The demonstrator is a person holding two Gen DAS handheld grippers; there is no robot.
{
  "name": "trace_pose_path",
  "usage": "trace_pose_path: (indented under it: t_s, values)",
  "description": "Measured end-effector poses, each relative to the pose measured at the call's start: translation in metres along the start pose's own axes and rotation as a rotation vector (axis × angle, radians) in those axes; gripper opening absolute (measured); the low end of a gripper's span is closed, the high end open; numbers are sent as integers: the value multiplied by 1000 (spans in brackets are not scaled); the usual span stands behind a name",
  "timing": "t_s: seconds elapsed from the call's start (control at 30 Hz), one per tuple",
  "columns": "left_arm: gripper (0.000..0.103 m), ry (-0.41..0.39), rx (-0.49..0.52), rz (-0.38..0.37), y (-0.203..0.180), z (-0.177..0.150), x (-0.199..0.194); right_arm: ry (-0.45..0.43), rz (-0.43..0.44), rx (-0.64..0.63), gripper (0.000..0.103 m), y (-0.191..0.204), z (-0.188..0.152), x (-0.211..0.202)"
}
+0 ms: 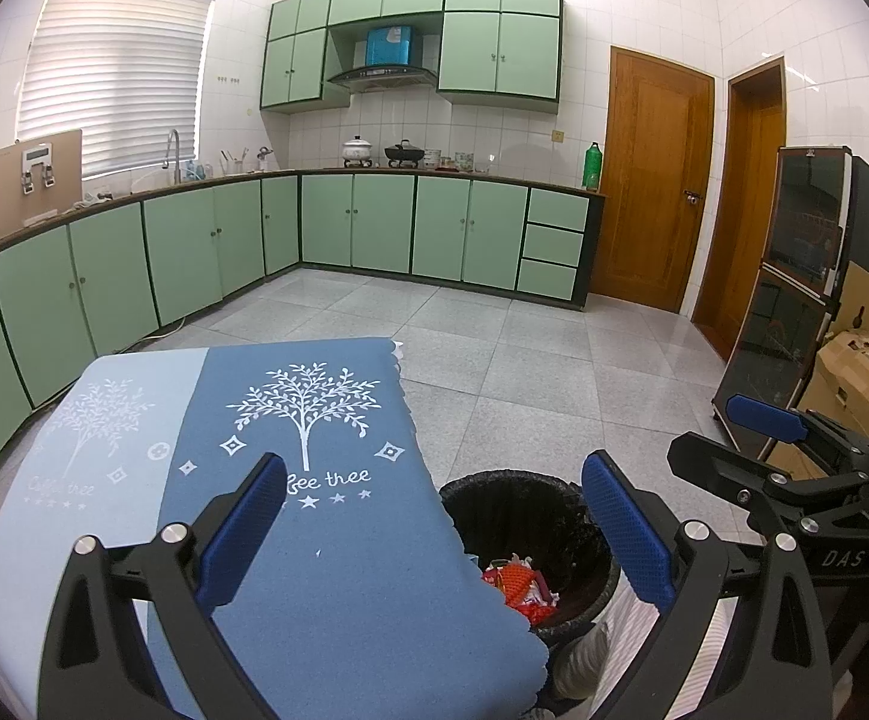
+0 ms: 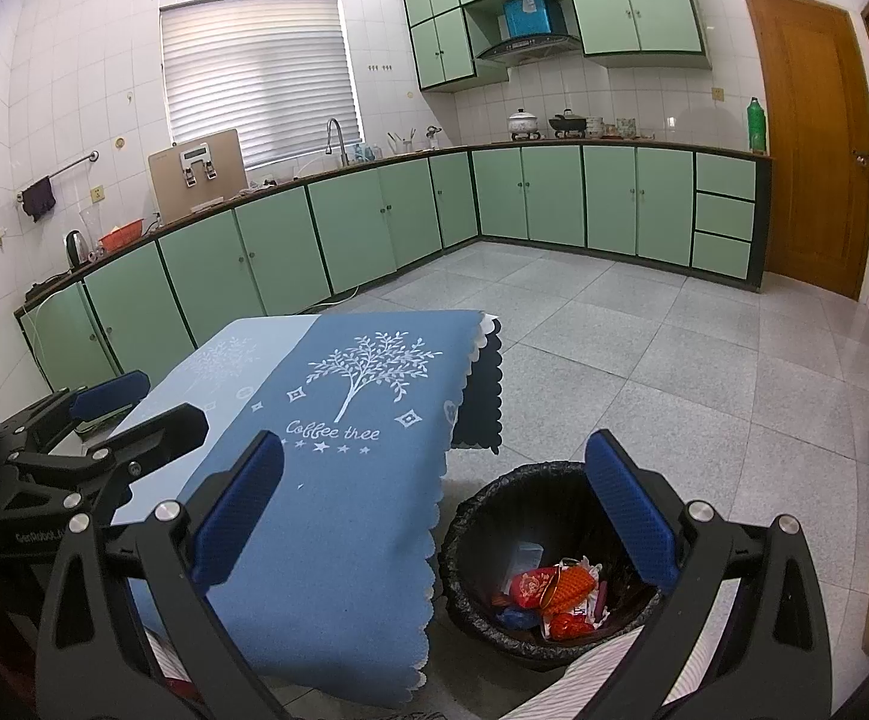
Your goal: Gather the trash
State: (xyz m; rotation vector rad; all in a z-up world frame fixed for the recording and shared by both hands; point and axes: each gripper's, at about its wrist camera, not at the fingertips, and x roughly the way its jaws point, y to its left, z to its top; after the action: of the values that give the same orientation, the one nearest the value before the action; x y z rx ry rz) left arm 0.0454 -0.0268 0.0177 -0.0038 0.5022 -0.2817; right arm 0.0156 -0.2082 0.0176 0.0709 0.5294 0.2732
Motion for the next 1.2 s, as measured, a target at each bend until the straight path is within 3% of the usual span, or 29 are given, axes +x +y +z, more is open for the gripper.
trace_pose_path:
  t_s: [1.2]
  values:
    - [97,9,-1,1,5,-5,-1,3,0,1,98,0,0,0]
